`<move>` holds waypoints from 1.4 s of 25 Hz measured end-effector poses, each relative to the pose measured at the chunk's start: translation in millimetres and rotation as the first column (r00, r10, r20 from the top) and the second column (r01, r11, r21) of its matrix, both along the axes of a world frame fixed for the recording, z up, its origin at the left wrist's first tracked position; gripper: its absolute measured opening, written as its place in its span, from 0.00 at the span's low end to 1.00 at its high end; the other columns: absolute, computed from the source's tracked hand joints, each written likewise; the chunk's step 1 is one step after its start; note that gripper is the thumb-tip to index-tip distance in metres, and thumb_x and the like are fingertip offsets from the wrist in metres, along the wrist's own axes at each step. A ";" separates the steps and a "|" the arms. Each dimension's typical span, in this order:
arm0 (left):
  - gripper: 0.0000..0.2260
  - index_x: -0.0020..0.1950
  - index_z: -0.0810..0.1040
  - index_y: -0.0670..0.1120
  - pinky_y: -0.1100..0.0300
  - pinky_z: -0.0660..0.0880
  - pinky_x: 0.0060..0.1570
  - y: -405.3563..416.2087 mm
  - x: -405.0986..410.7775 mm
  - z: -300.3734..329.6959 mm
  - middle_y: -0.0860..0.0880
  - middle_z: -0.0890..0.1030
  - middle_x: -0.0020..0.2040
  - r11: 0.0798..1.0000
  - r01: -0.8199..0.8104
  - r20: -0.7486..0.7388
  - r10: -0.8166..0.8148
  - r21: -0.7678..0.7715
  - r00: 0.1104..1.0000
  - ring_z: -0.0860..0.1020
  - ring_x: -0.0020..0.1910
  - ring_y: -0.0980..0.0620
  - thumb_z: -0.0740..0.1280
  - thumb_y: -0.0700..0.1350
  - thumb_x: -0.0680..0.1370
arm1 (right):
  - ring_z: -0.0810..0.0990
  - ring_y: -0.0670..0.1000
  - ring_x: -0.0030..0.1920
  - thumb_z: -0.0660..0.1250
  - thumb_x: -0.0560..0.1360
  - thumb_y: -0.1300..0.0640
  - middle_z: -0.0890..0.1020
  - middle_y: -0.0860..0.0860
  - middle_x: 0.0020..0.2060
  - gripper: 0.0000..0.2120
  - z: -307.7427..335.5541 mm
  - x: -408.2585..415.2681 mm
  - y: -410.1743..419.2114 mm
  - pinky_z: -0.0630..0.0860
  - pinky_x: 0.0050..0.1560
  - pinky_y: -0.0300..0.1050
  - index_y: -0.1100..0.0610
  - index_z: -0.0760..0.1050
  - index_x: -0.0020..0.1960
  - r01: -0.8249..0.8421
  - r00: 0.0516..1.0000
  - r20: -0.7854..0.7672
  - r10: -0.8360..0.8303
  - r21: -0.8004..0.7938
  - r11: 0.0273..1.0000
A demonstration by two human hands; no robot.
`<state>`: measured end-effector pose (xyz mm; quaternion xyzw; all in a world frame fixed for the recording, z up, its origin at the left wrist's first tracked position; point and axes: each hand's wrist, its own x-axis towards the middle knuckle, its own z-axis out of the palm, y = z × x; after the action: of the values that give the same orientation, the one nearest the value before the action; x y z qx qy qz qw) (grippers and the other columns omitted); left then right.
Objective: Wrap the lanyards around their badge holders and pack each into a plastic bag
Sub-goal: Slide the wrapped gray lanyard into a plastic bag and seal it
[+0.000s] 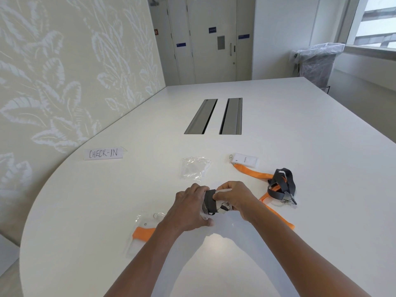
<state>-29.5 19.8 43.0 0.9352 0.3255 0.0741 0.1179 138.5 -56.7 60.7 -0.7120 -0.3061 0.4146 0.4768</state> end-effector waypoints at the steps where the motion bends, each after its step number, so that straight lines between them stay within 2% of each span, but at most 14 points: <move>1: 0.42 0.73 0.64 0.53 0.50 0.65 0.68 -0.5 1.2 0.0 0.55 0.69 0.62 1.000 -0.003 0.002 0.003 0.002 1.000 0.71 0.64 0.53 0.75 0.64 0.64 | 0.81 0.52 0.35 0.76 0.67 0.63 0.82 0.55 0.37 0.08 -1.0 -1.2 -0.3 0.80 0.31 0.42 0.58 0.79 0.44 0.003 1.000 -0.007 -0.003 0.001 1.000; 6: 0.46 0.75 0.63 0.51 0.53 0.61 0.71 -5.5 5.1 3.1 0.55 0.69 0.64 1.000 0.019 0.024 -0.018 -0.022 1.000 0.70 0.66 0.52 0.79 0.63 0.63 | 0.82 0.52 0.37 0.76 0.68 0.62 0.82 0.55 0.40 0.10 -5.5 -7.7 -2.9 0.78 0.27 0.39 0.57 0.79 0.47 -0.004 0.999 -0.035 0.004 0.008 1.000; 9: 0.59 0.82 0.48 0.51 0.51 0.48 0.78 -8.8 0.4 8.0 0.55 0.62 0.77 0.981 0.051 -0.068 -0.065 -0.188 0.996 0.58 0.78 0.52 0.79 0.65 0.61 | 0.82 0.51 0.35 0.77 0.68 0.62 0.82 0.55 0.39 0.10 -9.1 -8.3 -6.1 0.77 0.26 0.38 0.58 0.78 0.47 0.033 0.998 -0.052 -0.032 0.027 0.999; 11: 0.63 0.82 0.41 0.54 0.46 0.44 0.80 -11.8 -3.5 17.3 0.55 0.56 0.82 0.933 0.073 -0.014 -0.083 -0.351 0.996 0.50 0.82 0.54 0.77 0.68 0.61 | 0.82 0.52 0.34 0.77 0.67 0.61 0.83 0.55 0.38 0.10 -12.2 -9.0 -7.9 0.77 0.28 0.39 0.58 0.79 0.46 0.066 0.997 -0.053 -0.063 0.046 0.997; 13: 0.55 0.83 0.47 0.54 0.47 0.53 0.79 -14.5 -6.8 26.3 0.55 0.62 0.81 0.902 0.084 0.183 -0.005 -0.424 0.983 0.57 0.80 0.54 0.75 0.68 0.66 | 0.82 0.53 0.34 0.77 0.67 0.61 0.83 0.56 0.38 0.10 -14.7 -10.3 -8.9 0.78 0.30 0.41 0.57 0.78 0.45 0.104 0.992 -0.079 -0.098 0.071 0.992; 15: 0.39 0.79 0.62 0.53 0.50 0.64 0.75 -18.7 -11.1 27.8 0.56 0.69 0.76 0.957 -0.028 0.367 0.138 -0.290 0.920 0.67 0.75 0.55 0.74 0.61 0.73 | 0.83 0.54 0.36 0.77 0.68 0.62 0.83 0.56 0.40 0.10 -16.4 -11.2 -9.1 0.81 0.33 0.45 0.57 0.78 0.46 0.138 0.986 -0.103 -0.129 0.084 0.987; 17: 0.22 0.68 0.75 0.54 0.51 0.73 0.63 -25.8 -16.1 22.0 0.57 0.78 0.62 0.973 -0.212 0.482 0.231 -0.094 0.845 0.77 0.60 0.55 0.74 0.54 0.75 | 0.83 0.56 0.39 0.77 0.69 0.61 0.82 0.57 0.43 0.11 -18.3 -11.7 -9.9 0.82 0.36 0.47 0.57 0.77 0.47 0.156 0.983 -0.109 -0.147 0.080 0.985; 18: 0.18 0.62 0.77 0.54 0.52 0.75 0.56 -30.3 -17.8 18.9 0.58 0.78 0.55 0.961 -0.274 0.487 0.258 -0.040 0.834 0.77 0.52 0.55 0.75 0.53 0.74 | 0.83 0.55 0.40 0.77 0.69 0.61 0.82 0.57 0.44 0.11 -19.6 -12.4 -10.5 0.82 0.36 0.47 0.57 0.77 0.48 0.160 0.983 -0.109 -0.151 0.079 0.984; 20: 0.15 0.57 0.77 0.55 0.56 0.75 0.49 -36.9 -17.6 15.2 0.58 0.77 0.48 0.942 -0.333 0.414 0.322 -0.049 0.852 0.77 0.45 0.55 0.75 0.55 0.73 | 0.82 0.54 0.38 0.77 0.69 0.61 0.82 0.56 0.43 0.12 -22.2 -14.7 -11.3 0.81 0.35 0.46 0.56 0.77 0.48 0.163 0.983 -0.101 -0.155 0.075 0.984; 24: 0.15 0.57 0.79 0.53 0.57 0.76 0.49 -35.9 -12.7 15.0 0.56 0.82 0.48 0.917 -0.377 0.297 0.399 -0.133 0.867 0.81 0.45 0.54 0.75 0.54 0.73 | 0.83 0.55 0.38 0.78 0.68 0.59 0.83 0.56 0.41 0.12 -26.2 -21.8 -11.7 0.82 0.38 0.50 0.55 0.77 0.48 0.169 0.984 -0.058 -0.166 0.060 0.984; 28: 0.08 0.53 0.83 0.51 0.58 0.78 0.46 -35.6 -6.1 17.2 0.54 0.85 0.45 0.901 -0.421 0.238 0.434 -0.107 0.869 0.83 0.46 0.51 0.69 0.46 0.75 | 0.83 0.55 0.40 0.78 0.67 0.58 0.83 0.55 0.42 0.13 -28.3 -24.1 -13.2 0.83 0.39 0.53 0.55 0.77 0.48 0.145 0.989 0.004 -0.145 0.061 0.988; 31: 0.06 0.47 0.83 0.50 0.54 0.79 0.43 -38.3 0.4 17.9 0.52 0.85 0.43 0.893 -0.449 0.226 0.442 -0.019 0.868 0.82 0.43 0.47 0.66 0.44 0.76 | 0.83 0.53 0.38 0.78 0.67 0.57 0.83 0.54 0.42 0.12 -28.8 -24.0 -14.7 0.82 0.36 0.49 0.54 0.77 0.47 0.120 0.991 0.047 -0.123 0.053 0.991; 35: 0.06 0.43 0.81 0.47 0.51 0.78 0.40 -44.4 6.6 16.8 0.49 0.83 0.38 0.893 -0.451 0.261 0.434 0.004 0.862 0.79 0.39 0.44 0.66 0.45 0.77 | 0.81 0.51 0.34 0.78 0.65 0.57 0.83 0.53 0.41 0.12 -29.9 -24.9 -15.1 0.77 0.28 0.41 0.53 0.77 0.44 0.070 0.992 0.100 -0.073 0.033 0.997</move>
<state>-22.9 -24.6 59.7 0.8217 0.5109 0.2283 0.1079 113.6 -71.9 30.8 -0.7356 -0.3102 0.3561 0.4856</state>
